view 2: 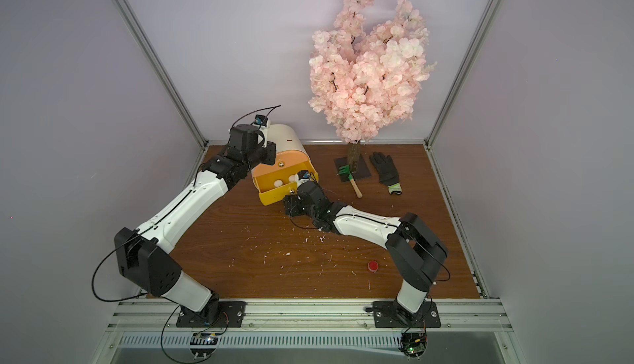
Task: Put the paint cans in the drawer according to color
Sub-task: Close the drawer of the storage box.
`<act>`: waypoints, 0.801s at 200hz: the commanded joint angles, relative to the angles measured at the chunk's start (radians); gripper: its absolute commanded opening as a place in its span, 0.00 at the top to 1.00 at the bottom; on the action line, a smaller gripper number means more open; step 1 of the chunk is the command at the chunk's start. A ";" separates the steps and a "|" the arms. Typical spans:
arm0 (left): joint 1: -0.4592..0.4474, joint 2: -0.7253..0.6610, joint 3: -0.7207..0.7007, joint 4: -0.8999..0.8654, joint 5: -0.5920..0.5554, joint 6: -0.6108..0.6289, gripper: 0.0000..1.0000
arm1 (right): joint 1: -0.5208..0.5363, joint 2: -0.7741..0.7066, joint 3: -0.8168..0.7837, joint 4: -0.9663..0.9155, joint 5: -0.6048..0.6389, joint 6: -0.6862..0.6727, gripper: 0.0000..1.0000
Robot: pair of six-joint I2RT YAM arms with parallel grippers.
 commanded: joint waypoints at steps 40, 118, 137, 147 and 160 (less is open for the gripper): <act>0.042 0.090 0.026 -0.006 -0.001 -0.022 0.75 | 0.004 0.077 0.115 0.082 0.095 -0.037 0.33; 0.043 0.056 -0.116 0.001 0.026 -0.032 0.76 | 0.004 0.191 0.221 0.200 0.137 -0.033 0.40; 0.043 0.047 -0.144 0.001 0.028 -0.037 0.76 | 0.004 0.215 0.242 0.251 0.151 -0.036 0.40; 0.044 0.040 -0.159 0.006 0.029 -0.041 0.76 | 0.004 0.228 0.260 0.265 0.161 -0.039 0.39; 0.042 0.035 -0.174 0.008 0.034 -0.043 0.76 | 0.003 0.247 0.279 0.283 0.175 -0.040 0.39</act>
